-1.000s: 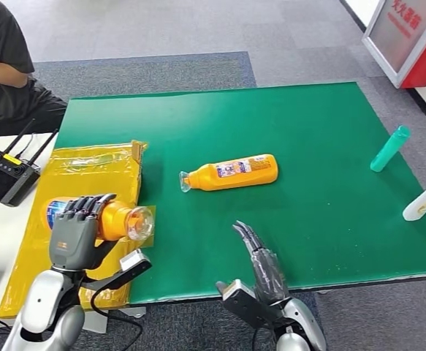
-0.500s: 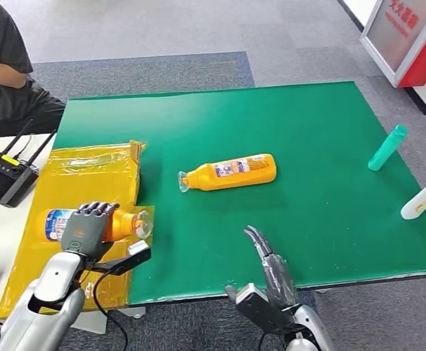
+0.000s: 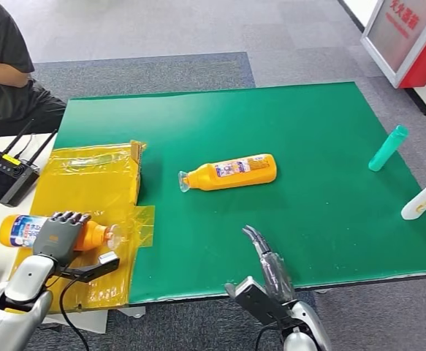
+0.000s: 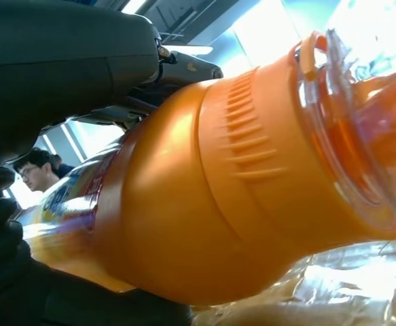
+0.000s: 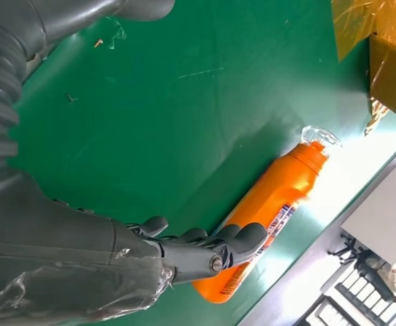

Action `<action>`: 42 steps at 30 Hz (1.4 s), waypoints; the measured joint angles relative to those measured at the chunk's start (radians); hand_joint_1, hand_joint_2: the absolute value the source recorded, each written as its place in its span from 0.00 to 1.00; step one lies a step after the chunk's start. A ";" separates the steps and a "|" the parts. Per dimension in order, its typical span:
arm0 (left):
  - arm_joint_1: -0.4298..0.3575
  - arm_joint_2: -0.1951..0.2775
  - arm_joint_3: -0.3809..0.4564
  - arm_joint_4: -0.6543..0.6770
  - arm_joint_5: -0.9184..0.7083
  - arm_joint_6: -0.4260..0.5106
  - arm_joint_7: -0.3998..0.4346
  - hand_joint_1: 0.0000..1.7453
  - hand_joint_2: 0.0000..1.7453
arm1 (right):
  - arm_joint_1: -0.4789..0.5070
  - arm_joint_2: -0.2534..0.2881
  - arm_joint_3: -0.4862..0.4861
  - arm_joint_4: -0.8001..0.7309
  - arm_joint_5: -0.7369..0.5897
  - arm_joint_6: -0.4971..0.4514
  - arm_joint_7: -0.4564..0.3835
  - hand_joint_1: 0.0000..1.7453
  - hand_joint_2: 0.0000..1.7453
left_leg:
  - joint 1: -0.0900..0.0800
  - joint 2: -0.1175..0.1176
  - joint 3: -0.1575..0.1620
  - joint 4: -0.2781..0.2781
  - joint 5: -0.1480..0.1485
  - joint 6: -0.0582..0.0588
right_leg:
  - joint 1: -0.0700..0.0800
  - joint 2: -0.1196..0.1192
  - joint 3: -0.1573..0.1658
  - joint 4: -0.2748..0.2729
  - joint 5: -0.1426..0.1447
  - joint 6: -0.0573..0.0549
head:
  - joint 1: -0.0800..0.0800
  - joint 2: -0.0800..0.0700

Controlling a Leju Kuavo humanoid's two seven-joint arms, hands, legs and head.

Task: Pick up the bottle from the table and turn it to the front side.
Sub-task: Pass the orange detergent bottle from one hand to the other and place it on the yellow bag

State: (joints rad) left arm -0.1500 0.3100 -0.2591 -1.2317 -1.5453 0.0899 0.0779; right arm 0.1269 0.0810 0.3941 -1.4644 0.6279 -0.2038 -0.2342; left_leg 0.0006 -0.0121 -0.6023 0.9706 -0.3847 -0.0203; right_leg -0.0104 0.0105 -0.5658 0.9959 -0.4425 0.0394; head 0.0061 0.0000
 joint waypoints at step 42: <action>0.104 -0.193 0.055 -0.175 0.675 0.105 -0.385 0.00 1.00 | 0.017 0.000 0.000 0.006 -0.012 -0.025 -0.007 0.00 1.00 | 0.000 0.000 -0.001 0.000 0.000 0.000 | 0.000 0.000 -0.001 0.000 0.000 0.000 | 0.000 0.000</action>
State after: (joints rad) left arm -0.0457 0.1166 -0.2044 -1.4063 -0.8707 0.1945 -0.3069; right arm 0.1440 0.0809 0.3941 -1.4582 0.6163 -0.2290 -0.2413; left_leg 0.0005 -0.0119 -0.6030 0.9707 -0.3851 -0.0200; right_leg -0.0106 0.0107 -0.5666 0.9959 -0.4421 0.0394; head 0.0060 0.0000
